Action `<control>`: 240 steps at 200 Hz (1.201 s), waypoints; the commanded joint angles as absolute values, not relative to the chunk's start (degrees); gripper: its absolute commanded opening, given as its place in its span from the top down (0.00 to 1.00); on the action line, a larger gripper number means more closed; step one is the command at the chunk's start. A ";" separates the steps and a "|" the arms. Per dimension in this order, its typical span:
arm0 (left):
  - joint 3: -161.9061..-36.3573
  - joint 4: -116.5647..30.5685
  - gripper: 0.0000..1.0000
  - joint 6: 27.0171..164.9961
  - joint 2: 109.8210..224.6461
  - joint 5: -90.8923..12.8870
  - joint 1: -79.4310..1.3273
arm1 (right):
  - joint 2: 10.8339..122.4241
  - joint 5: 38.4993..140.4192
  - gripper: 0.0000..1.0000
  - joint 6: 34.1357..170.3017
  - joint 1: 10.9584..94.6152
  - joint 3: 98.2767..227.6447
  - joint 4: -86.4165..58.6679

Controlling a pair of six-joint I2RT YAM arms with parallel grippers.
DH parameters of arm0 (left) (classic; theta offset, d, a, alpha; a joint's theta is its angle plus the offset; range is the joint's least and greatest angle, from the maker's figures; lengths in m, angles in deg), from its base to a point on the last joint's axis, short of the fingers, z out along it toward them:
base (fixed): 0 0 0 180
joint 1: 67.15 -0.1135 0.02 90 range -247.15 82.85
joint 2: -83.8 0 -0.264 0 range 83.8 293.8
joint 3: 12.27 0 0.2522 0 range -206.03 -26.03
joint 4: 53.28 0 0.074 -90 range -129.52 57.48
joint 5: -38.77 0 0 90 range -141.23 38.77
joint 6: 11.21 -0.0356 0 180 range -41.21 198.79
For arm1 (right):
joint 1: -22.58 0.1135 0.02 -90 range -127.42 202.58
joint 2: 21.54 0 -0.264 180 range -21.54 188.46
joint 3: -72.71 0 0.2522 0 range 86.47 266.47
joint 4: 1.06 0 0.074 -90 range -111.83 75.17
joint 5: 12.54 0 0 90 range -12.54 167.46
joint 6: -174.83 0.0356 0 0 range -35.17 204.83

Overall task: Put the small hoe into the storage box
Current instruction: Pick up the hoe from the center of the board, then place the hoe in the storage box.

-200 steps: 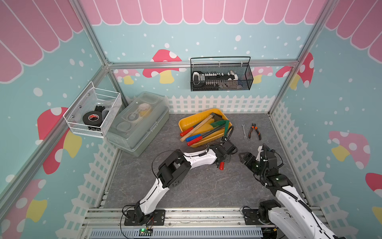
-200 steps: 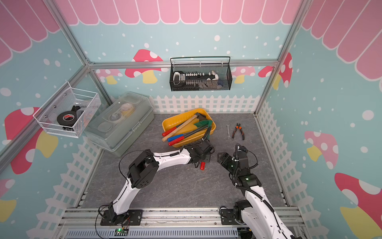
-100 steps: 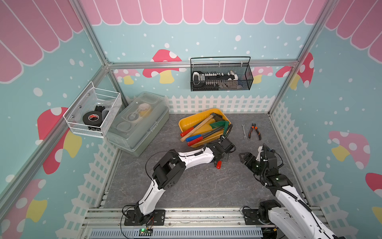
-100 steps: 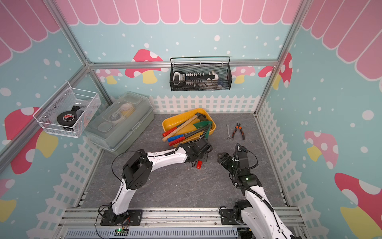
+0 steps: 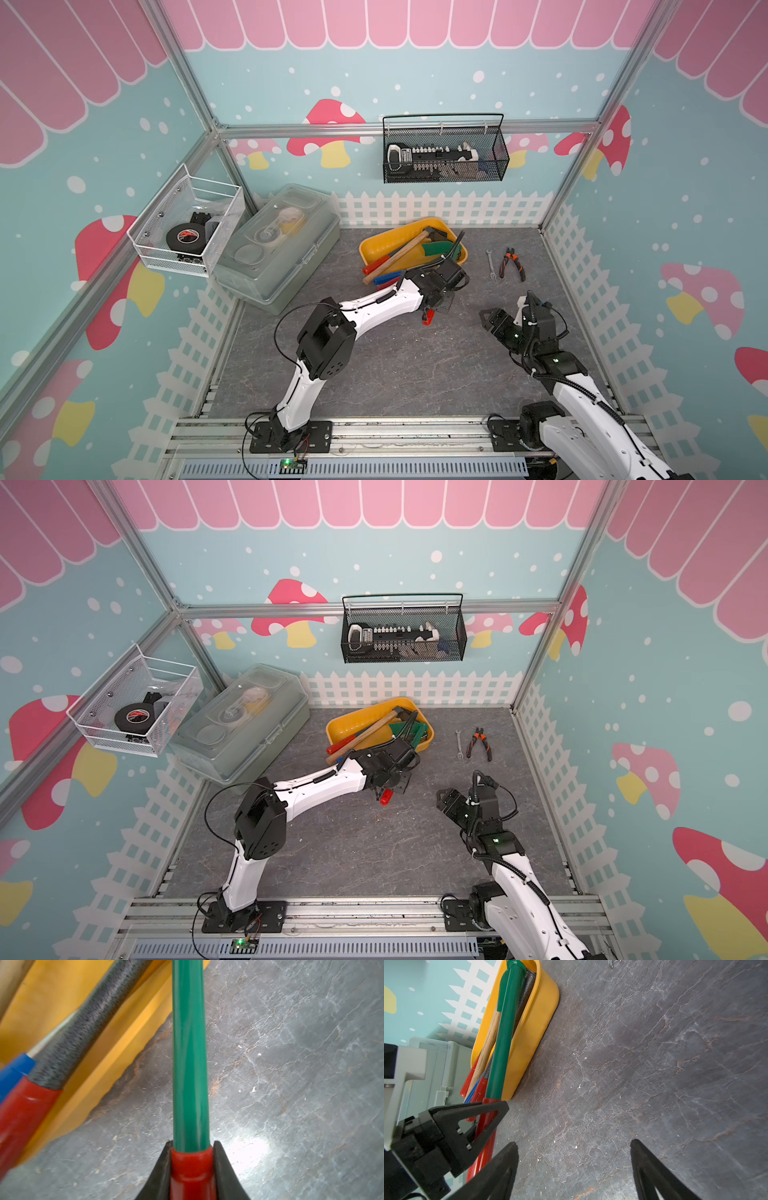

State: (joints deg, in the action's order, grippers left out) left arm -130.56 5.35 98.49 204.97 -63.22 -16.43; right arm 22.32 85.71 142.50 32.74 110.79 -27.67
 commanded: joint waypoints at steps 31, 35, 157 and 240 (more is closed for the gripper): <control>-137.81 14.87 1.00 84.37 202.72 -60.61 -20.84 | 22.12 86.16 0.16 143.35 32.52 109.36 -26.60; -138.41 15.37 1.00 83.51 202.87 -60.80 -21.09 | 22.11 86.21 0.16 143.37 32.55 109.33 -26.56; -144.51 18.68 0.99 66.88 205.61 -64.32 -28.61 | 21.40 86.84 0.17 143.11 32.53 109.17 -26.77; -142.37 13.01 0.98 59.39 207.59 -68.01 -33.86 | 21.37 87.44 0.17 143.02 32.51 109.06 -27.03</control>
State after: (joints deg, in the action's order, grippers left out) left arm -141.84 17.37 60.46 206.15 -62.15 -30.35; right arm 21.88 87.22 142.72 32.74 109.78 -27.23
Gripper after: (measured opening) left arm 0.253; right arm 0.833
